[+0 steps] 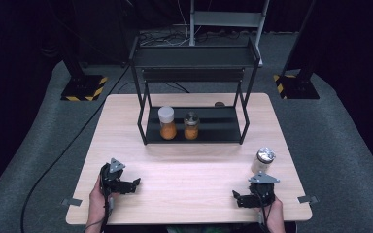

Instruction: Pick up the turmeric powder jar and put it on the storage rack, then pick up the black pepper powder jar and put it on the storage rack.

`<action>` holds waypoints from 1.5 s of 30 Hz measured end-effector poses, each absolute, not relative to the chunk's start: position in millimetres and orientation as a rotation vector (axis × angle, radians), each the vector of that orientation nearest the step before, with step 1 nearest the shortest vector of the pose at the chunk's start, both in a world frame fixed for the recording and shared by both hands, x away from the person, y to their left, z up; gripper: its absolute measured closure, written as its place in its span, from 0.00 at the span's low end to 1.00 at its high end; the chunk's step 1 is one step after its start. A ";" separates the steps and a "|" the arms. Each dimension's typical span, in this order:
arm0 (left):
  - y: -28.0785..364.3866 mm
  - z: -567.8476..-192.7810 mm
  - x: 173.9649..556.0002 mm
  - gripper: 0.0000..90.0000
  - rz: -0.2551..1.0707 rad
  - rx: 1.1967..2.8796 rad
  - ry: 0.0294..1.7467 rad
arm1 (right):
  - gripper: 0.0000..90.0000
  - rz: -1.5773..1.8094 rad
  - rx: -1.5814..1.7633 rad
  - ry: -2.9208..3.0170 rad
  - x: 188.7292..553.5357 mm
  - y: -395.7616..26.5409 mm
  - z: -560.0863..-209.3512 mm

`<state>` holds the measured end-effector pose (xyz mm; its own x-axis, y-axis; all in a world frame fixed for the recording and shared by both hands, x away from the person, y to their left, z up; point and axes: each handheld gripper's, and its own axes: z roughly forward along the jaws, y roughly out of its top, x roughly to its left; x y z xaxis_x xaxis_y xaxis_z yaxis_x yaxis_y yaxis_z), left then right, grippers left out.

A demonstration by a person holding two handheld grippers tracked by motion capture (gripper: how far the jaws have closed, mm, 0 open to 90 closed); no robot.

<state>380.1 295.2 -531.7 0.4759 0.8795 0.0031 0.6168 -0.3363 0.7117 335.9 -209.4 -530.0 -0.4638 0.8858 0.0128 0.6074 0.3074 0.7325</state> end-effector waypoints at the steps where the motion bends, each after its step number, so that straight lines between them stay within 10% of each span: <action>1: 295.2 -531.7 380.1 0.00 0.519 2.073 1.234 | 0.00 0.960 1.346 2.167 335.1 -216.0 -530.3; 45: 295.7 -531.7 380.0 0.00 0.519 2.075 1.231 | 0.00 0.918 1.449 1.899 350.3 -238.0 -526.6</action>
<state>380.0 295.7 -531.7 0.4782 0.8783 0.0034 0.6158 -0.3381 0.7117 350.3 -238.0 -526.6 -0.2467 0.9684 -0.0354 0.5737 0.1754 0.8001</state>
